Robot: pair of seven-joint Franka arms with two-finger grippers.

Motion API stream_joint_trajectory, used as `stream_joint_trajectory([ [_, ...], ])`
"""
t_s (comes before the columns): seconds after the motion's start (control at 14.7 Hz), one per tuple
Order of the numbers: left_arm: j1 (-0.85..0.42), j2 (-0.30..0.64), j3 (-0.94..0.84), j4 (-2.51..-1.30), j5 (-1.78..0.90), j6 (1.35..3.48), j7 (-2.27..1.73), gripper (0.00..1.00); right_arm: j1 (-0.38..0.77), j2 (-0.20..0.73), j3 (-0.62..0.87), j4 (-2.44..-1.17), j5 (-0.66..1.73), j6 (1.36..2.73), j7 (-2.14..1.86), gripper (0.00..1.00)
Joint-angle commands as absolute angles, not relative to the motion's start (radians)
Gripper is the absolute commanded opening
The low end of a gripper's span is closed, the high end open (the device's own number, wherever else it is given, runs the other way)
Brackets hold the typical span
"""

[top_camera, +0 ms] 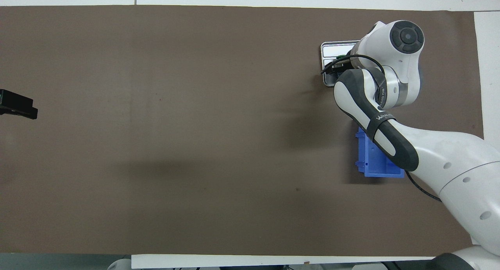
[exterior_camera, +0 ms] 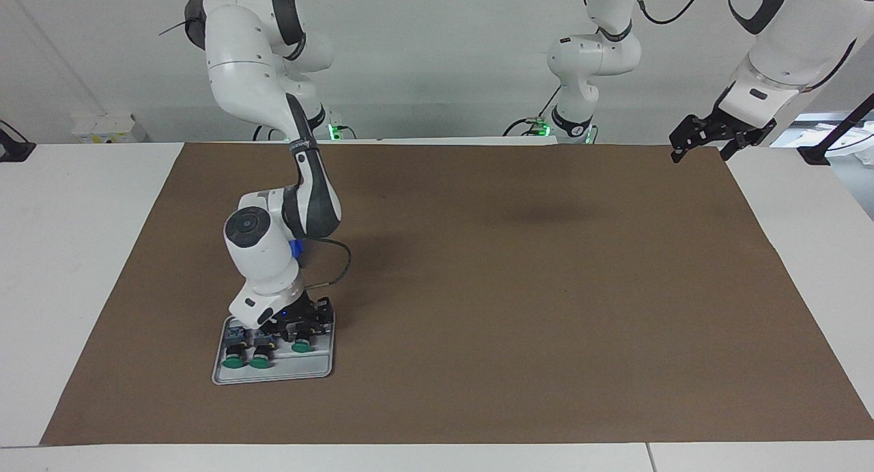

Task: Place and press button with both arms
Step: 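Grasp the green-capped part in the tray with the right gripper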

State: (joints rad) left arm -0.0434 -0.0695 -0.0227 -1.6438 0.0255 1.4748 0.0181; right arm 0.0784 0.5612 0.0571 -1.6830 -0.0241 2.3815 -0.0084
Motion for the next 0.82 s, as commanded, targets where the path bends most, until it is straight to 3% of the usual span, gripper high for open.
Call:
stream_joint_trajectory([
  [0.0,-0.041,-0.100,-0.021,-1.675,0.015,1.488,0.014,1.00,0.060,0.538,0.069,-1.709,-0.034,2.391,0.011,0.76],
  [0.61,-0.044,-0.100,-0.021,-1.675,0.015,1.503,0.017,1.00,0.061,0.535,0.069,-1.709,-0.028,2.364,0.012,0.75],
  [0.75,-0.048,-0.100,-0.021,-1.675,0.015,1.515,0.017,1.00,0.063,0.535,0.069,-1.694,-0.018,2.315,0.012,0.62],
])
